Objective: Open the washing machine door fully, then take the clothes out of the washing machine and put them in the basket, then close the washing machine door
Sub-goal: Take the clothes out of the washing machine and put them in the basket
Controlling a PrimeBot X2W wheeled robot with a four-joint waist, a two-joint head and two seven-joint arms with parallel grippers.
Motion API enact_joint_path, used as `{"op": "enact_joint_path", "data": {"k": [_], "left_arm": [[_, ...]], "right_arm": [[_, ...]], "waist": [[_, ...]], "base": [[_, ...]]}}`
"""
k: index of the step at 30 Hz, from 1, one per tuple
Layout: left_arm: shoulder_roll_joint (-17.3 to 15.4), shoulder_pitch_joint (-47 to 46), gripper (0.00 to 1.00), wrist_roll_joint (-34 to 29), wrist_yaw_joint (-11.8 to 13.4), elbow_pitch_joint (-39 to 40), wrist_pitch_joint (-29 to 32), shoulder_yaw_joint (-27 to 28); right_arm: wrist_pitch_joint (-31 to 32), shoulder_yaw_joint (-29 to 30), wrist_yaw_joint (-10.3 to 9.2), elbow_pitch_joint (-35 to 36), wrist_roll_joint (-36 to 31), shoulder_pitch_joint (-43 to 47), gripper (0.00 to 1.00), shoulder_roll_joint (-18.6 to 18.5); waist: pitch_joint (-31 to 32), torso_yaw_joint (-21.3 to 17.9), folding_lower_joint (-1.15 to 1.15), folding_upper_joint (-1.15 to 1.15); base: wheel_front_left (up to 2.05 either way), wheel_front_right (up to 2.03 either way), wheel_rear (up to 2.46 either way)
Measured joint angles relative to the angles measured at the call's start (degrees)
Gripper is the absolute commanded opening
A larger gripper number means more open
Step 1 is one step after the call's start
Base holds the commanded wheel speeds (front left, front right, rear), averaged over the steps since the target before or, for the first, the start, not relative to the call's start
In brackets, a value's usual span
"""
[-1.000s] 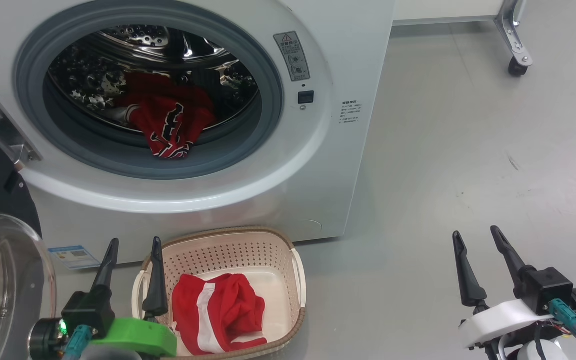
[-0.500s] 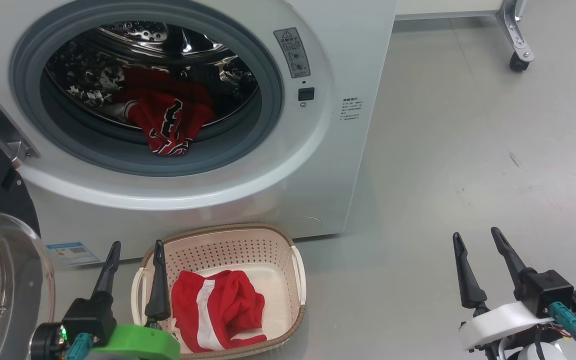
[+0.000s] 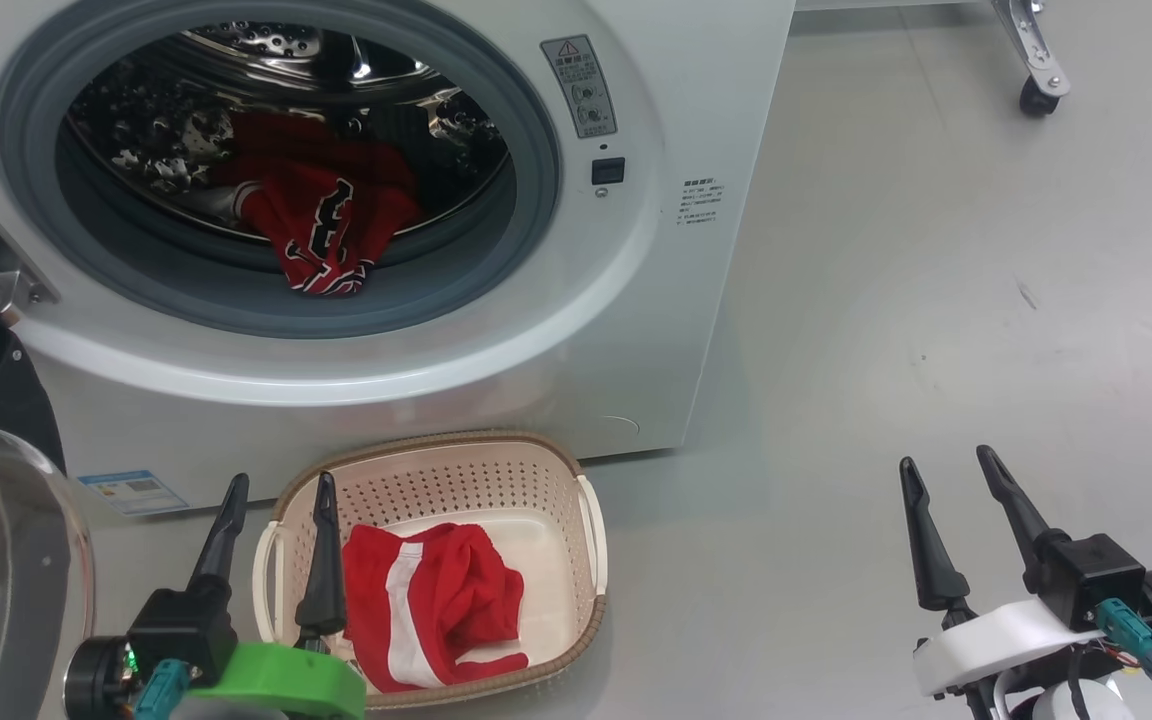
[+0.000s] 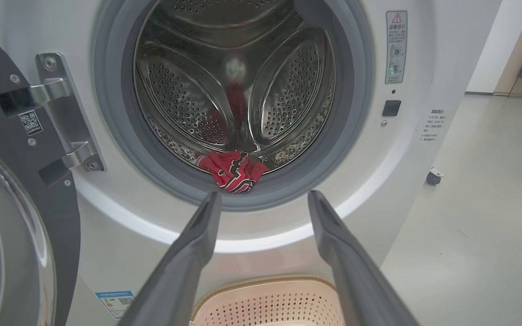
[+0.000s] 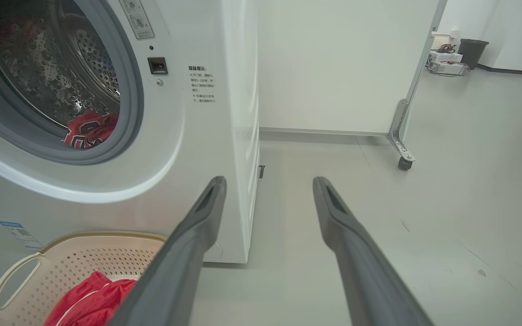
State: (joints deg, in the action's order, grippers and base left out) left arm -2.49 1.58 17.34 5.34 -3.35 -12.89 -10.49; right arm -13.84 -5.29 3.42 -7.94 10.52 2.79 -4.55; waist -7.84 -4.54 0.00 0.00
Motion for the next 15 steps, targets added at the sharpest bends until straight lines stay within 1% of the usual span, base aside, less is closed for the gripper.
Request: {"op": "enact_joint_path", "data": {"k": [6, 10, 12, 15], "left_arm": [[0.0, -1.3, 1.0, -0.5, 0.0, 0.0, 1.9, -0.5], [0.0, -4.8, 1.0, -0.9, 0.1, -0.6, 3.3, -1.2], [0.0, -7.8, 1.0, -0.9, 0.1, -1.6, 4.1, -1.1], [0.0, -10.6, 1.0, -0.7, 0.1, -3.0, 5.5, -0.9]], "right_arm": [[0.2, -0.1, 0.03, 0.9, 0.0, -0.2, 1.0, 0.0], [0.5, -0.4, 0.07, 1.4, 0.0, -0.7, 1.0, 0.0], [0.5, -0.8, 0.56, 1.6, 0.0, -1.8, 1.0, 0.0], [0.5, -1.2, 0.69, 1.8, 0.1, -2.9, 1.0, 0.0]], "waist": [[-1.9, -0.4, 0.0, 0.0], [-3.6, -0.7, 0.0, 0.0], [-5.1, -0.9, 0.0, 0.0], [-6.5, -1.3, 0.0, 0.0]], "base": [[0.0, 0.0, 0.0], [0.0, 0.0, 0.0], [0.0, 0.0, 0.0], [0.0, 0.0, 0.0]]}}
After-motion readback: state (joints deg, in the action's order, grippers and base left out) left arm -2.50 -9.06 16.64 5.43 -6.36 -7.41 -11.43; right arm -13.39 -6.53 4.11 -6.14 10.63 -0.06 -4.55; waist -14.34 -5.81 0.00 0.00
